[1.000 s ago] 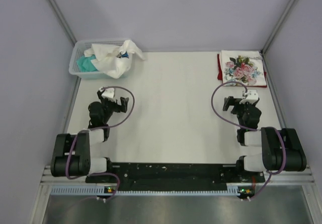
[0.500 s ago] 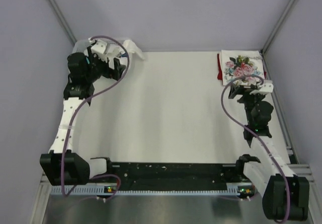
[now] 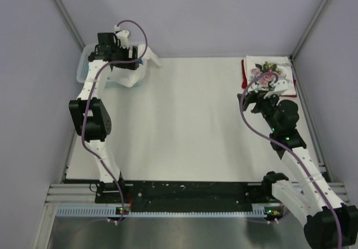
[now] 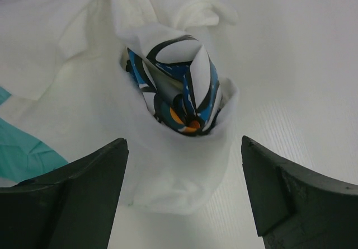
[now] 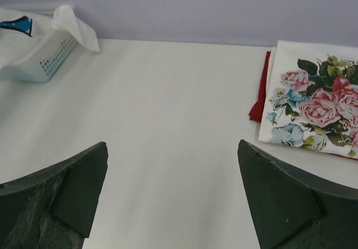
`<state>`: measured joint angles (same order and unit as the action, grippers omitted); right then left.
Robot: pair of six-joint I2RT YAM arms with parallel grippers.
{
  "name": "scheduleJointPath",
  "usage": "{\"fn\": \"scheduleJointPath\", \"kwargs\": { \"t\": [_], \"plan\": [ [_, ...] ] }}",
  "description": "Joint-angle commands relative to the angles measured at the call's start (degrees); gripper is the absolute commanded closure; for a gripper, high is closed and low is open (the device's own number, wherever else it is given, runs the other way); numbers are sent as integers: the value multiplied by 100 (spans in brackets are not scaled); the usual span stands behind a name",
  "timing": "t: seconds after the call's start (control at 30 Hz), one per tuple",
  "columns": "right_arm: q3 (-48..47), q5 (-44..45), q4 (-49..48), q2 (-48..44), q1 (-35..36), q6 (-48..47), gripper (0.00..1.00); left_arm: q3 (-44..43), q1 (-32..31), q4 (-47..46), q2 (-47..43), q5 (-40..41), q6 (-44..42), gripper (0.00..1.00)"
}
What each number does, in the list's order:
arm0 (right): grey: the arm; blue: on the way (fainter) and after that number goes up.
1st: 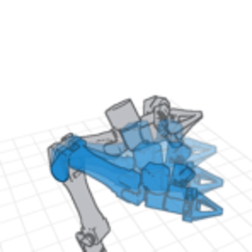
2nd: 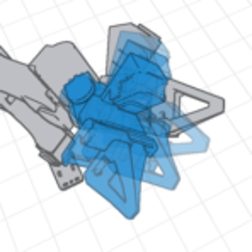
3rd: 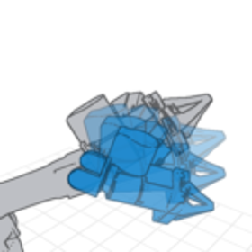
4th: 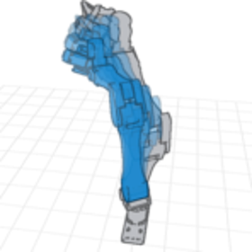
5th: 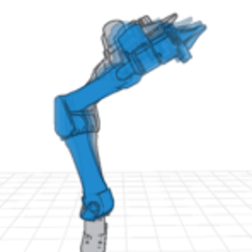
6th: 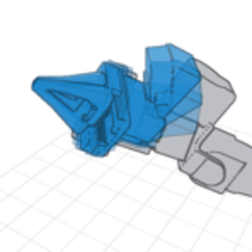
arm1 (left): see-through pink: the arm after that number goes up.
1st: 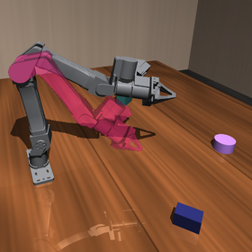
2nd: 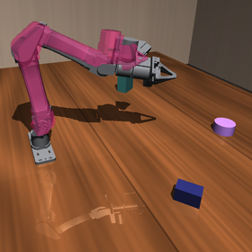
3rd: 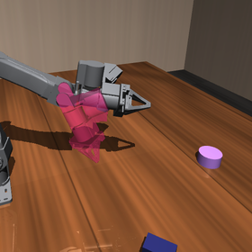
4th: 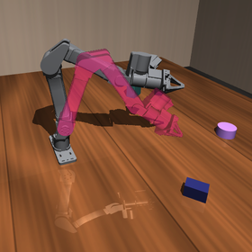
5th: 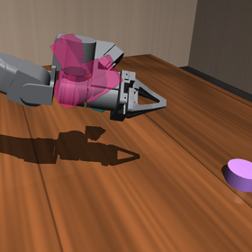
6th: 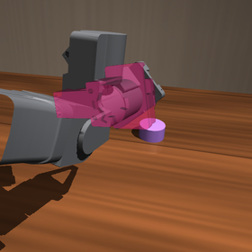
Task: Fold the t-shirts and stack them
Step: Grab crumpled tshirt from bin with the left arm
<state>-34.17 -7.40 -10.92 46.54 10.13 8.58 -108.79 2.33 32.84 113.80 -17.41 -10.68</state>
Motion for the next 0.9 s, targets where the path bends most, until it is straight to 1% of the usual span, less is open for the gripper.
{"fn": "scheduleJointPath", "kwargs": {
  "t": [0.0, 0.03, 0.07, 0.13, 0.17, 0.2, 0.23, 0.27, 0.33, 0.4, 0.47, 0.53, 0.6, 0.7, 0.77, 0.83, 0.87],
  "plan": [
    [-169, 80, 318, -75, 59, -85, 4, -1073, 22, 697, 598, 115, 154, 18],
    [-169, 98, 327, -67, 50, -93, 3, -1109, 5, 767, 695, 37, 145, 21],
    [-169, 116, 327, -67, 50, -85, 4, -1109, 5, 803, 749, -69, 154, 26],
    [-160, 133, 301, -67, 50, -76, 4, -1109, 13, 847, 810, -227, 127, 42],
    [-169, 125, 283, -49, 59, -67, 4, -1118, 13, 847, 819, -280, 127, 53],
    [-169, 125, 266, -58, 50, -84, 4, -1118, 13, 847, 793, -324, 119, 69],
    [-186, 125, 257, -66, 50, -76, 4, -1135, 5, 856, 767, -385, 118, 80],
    [-195, 125, 265, -67, 50, -67, 4, -1161, 13, 856, 714, -430, 127, 100],
    [-221, 99, 318, -75, 59, -32, 4, -1197, 5, 830, 504, -386, 110, 100],
    [-248, 63, 353, -128, 59, 3, 4, -1101, 13, 585, 91, -316, 180, 100],
    [-300, -16, 406, -146, 50, 21, 4, -899, 5, 277, -514, -403, 267, 100],
    [-397, -156, 502, -163, 59, 65, 4, -714, -4, 83, -1321, -640, 312, 100],
    [-502, -253, 608, -163, 94, 83, 5, -626, -74, 38, -1937, -790, 242, 100],
    [-625, -411, 670, -146, 331, 30, 5, -494, -215, 47, -2869, -869, -12, 100],
    [-739, -481, 722, -111, 568, -31, 5, -476, -548, 204, -3362, -1009, -171, 100],
    [-880, -526, 810, -23, 788, -84, 5, -721, -899, 888, -3627, -1106, -556, 100],
    [-968, -613, 837, 38, 867, -93, 5, -766, -1179, 1126, -3758, -1107, -715, 100]
  ]
}}
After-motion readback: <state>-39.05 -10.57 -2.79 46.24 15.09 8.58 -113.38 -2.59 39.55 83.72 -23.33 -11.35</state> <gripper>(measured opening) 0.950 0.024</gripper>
